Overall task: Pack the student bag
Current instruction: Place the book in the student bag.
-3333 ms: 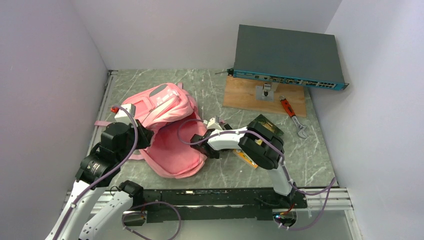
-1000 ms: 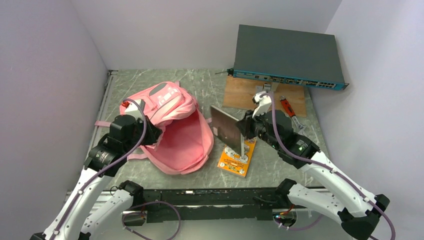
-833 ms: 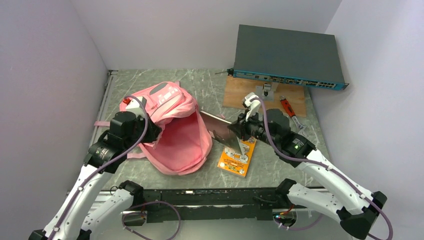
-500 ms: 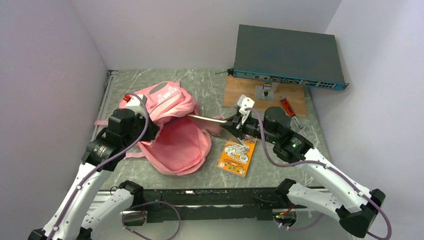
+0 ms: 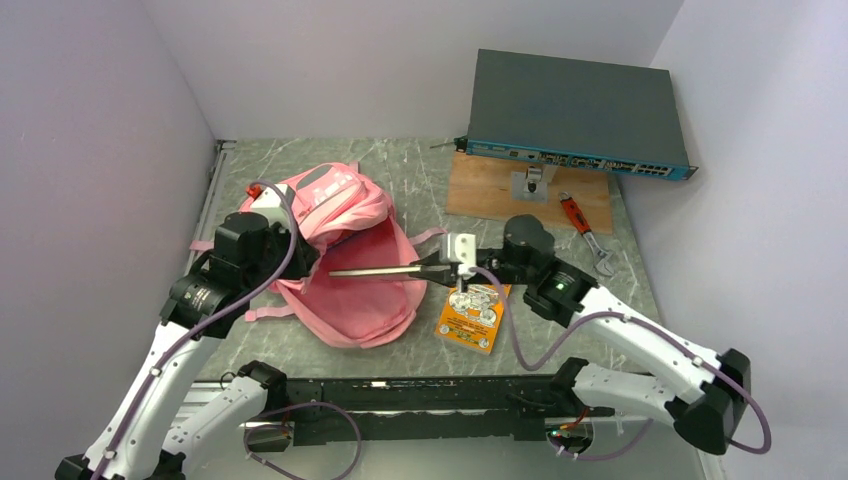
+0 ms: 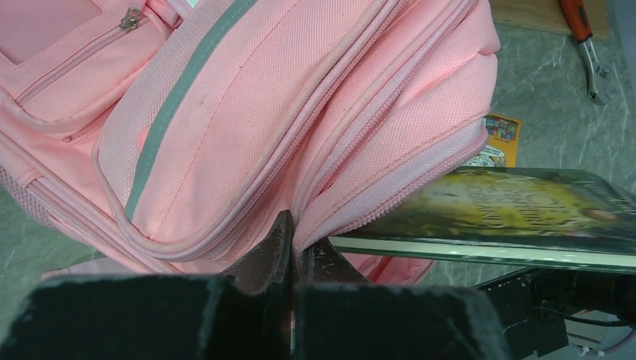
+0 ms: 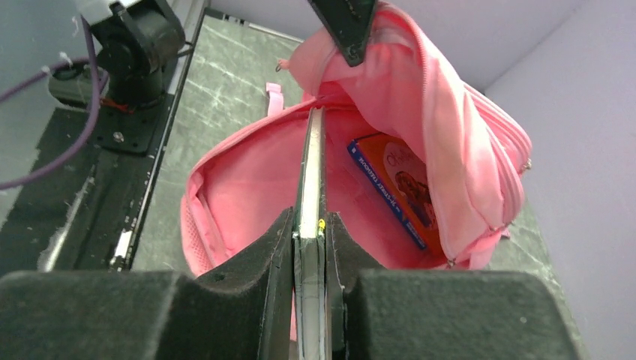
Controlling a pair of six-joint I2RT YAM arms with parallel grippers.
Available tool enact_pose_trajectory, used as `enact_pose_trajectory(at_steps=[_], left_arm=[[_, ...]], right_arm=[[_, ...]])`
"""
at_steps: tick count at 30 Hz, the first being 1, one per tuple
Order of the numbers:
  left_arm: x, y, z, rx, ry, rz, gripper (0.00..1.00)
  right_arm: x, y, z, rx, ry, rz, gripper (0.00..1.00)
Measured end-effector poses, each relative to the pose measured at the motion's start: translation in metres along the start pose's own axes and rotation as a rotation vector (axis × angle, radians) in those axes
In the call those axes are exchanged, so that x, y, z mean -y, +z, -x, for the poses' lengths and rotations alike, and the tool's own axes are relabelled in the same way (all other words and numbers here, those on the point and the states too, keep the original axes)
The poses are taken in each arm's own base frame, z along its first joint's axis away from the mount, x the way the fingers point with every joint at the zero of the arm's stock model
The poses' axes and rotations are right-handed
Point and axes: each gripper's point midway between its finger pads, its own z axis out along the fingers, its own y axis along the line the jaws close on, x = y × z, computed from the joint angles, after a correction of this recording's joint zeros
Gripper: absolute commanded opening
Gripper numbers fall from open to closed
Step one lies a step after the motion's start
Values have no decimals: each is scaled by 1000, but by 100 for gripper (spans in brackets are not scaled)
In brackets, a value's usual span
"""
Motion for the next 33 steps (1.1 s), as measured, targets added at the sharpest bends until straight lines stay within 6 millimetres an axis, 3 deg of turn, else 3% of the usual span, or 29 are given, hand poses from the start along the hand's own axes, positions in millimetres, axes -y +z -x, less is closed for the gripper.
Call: enact_pose_trajectory(at_steps=[7, 11, 16, 19, 23, 28, 31, 33], left_arm=[[2, 0, -2, -12, -5, -9, 0], [5, 3, -10, -32, -24, -34, 0], [10, 12, -26, -70, -59, -75, 0], [13, 14, -26, -71, -65, -90, 0], [14, 16, -27, -77, -66, -95, 0], [16, 18, -22, -61, -65, -104, 0], [17, 20, -23, -68, -65, -105, 0], [17, 21, -23, -73, -66, -107, 0]], right_arm=[[-6, 35, -43, -55, -83, 57, 0], [-23, 34, -74, -84, -139, 54, 8], [-44, 30, -86, -100, -161, 10, 7], [-53, 24, -97, -125, -70, -59, 22], [-58, 16, -107, -153, 173, -163, 45], [-130, 6, -160, -383, 421, -92, 67], [-152, 3, -174, -477, 437, -85, 80], [-148, 0, -182, -527, 452, -152, 86]])
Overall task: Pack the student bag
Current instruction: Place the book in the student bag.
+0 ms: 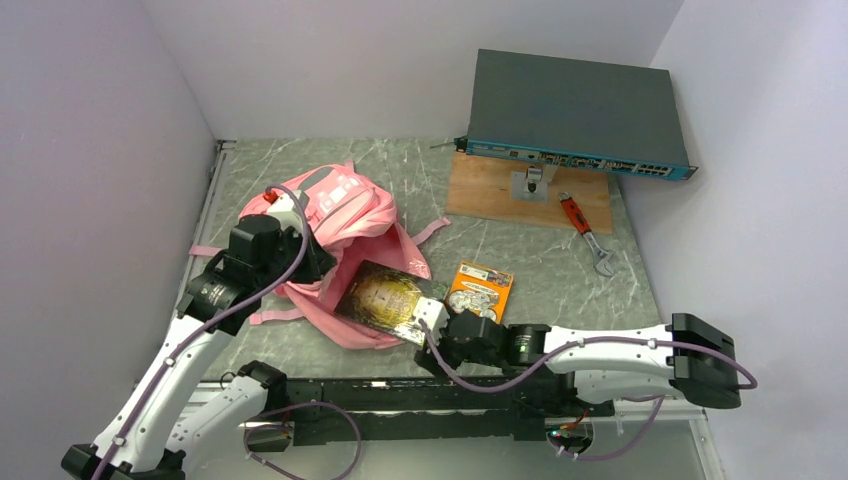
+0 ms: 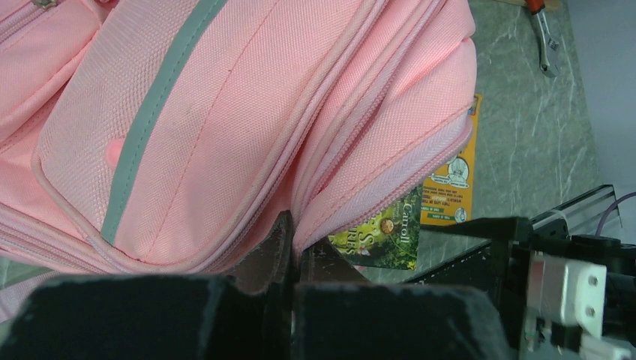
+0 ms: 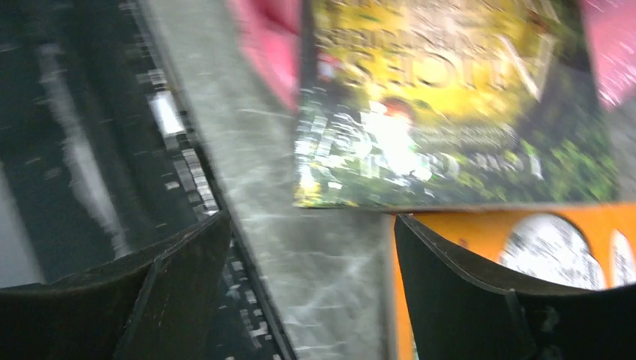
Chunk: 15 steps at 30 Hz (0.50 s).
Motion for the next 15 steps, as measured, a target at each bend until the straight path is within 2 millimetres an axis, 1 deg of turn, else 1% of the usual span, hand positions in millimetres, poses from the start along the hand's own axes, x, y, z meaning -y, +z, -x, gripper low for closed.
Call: enact_pose_trajectory(at_steps=[3, 5, 8, 9, 11, 15], left_arm=[[1, 0, 0, -1, -3, -3, 0], [1, 0, 0, -1, -5, -4, 0], [1, 0, 0, -1, -6, -4, 0], [1, 0, 0, -1, -6, -4, 0], [1, 0, 0, 0, -5, -3, 0], [0, -1, 1, 5, -4, -1, 0]], right_arm=[[27, 0, -6, -47, 80, -180, 92], [37, -2, -6, -48, 130, -250, 94], [38, -3, -1, -25, 234, -277, 95], [36, -3, 1, -20, 270, -278, 99], [33, -4, 5, -15, 352, -280, 100], [24, -8, 15, -16, 585, -259, 100]])
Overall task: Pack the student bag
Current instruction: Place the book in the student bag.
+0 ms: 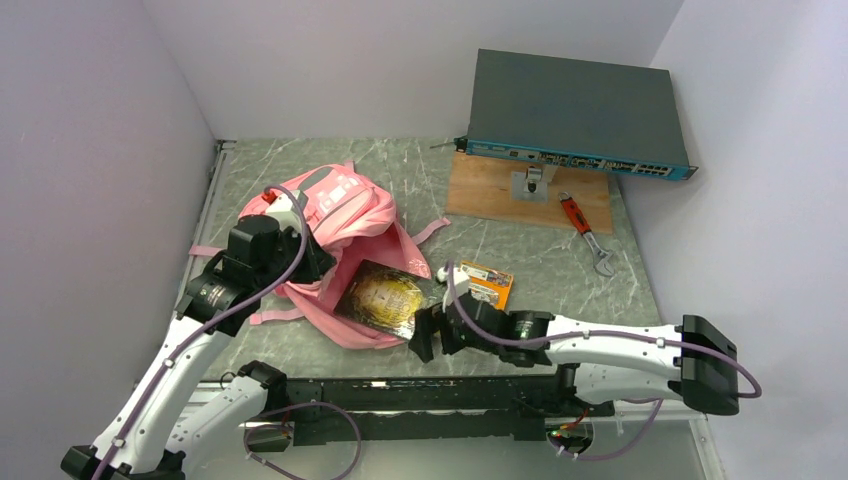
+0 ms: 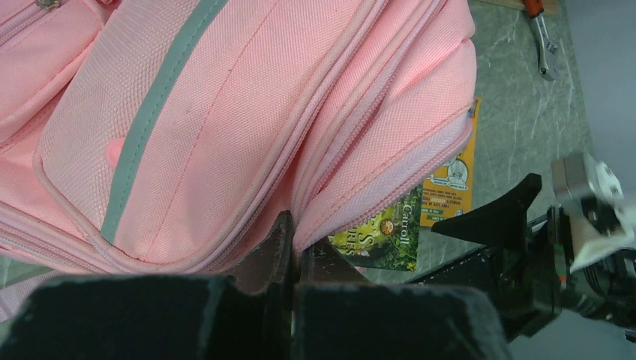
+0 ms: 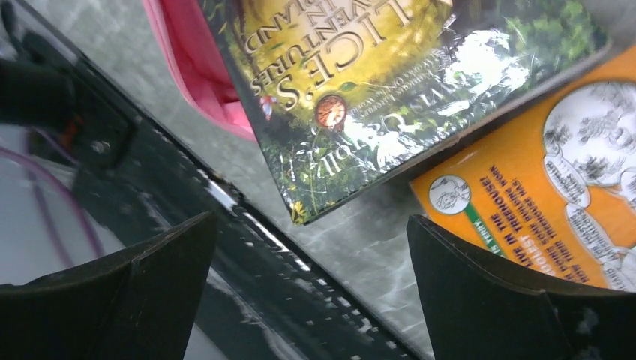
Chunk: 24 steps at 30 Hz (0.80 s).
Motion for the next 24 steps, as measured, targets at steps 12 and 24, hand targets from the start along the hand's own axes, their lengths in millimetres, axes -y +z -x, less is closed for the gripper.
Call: enact_pose_trajectory(at_steps=[12, 24], left_arm=[[0, -1, 0, 3, 2, 0, 0], [1, -3, 1, 10, 2, -4, 0]], right_arm=[[25, 16, -43, -205, 880, 153, 78], [1, 33, -25, -237, 964, 291, 56]])
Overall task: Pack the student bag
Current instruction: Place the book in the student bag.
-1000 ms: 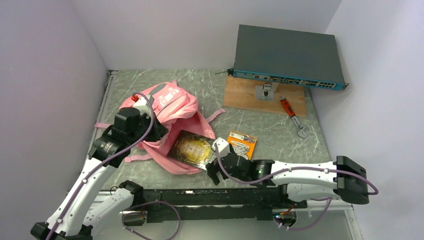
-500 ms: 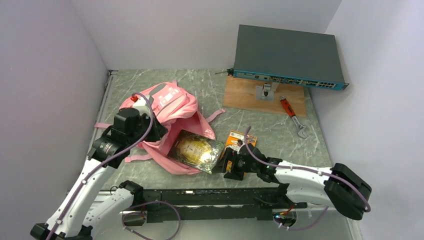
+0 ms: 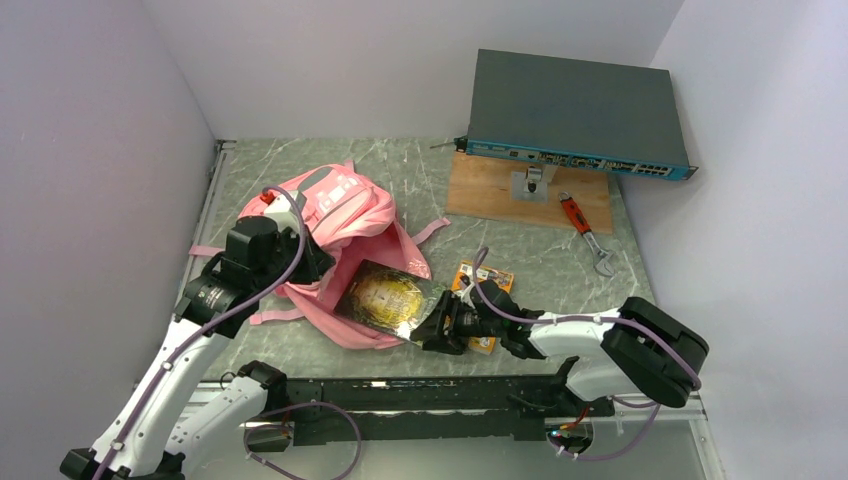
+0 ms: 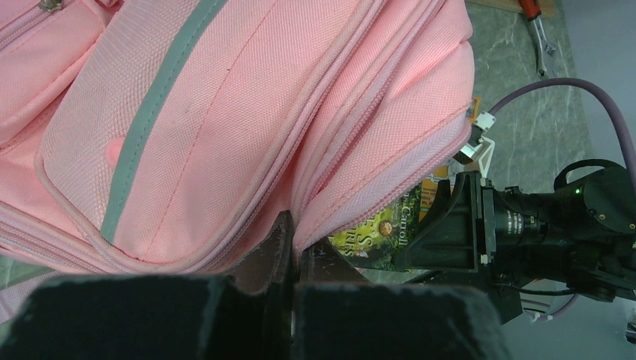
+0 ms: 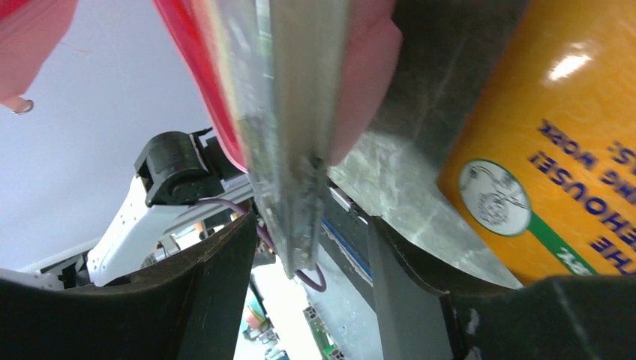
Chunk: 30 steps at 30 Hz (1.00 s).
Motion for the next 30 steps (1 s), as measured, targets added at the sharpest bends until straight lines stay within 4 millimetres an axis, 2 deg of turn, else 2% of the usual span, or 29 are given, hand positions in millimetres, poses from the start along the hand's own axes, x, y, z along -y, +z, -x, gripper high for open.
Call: enact_pose_trajectory(at_steps=[7, 10, 14, 18, 24, 27, 30], left_arm=[[0, 0, 0, 1, 1, 0, 0], [0, -1, 0, 3, 3, 1, 0], [-3, -4, 2, 16, 18, 12, 0], [-5, -6, 3, 28, 41, 17, 0], [-5, -11, 7, 58, 83, 16, 0], [-4, -14, 9, 72, 94, 6, 0], [-3, -12, 8, 75, 94, -5, 0]], right_arm=[[-14, 4, 7, 34, -22, 29, 15], [-20, 4, 7, 36, -33, 50, 2], [-37, -4, 8, 55, -62, 106, 0], [-39, -19, 11, 83, -106, 101, 0], [-49, -44, 40, 151, -135, 153, 0], [-52, -37, 47, 102, -142, 140, 0], [-68, -23, 47, 8, -170, 144, 0]])
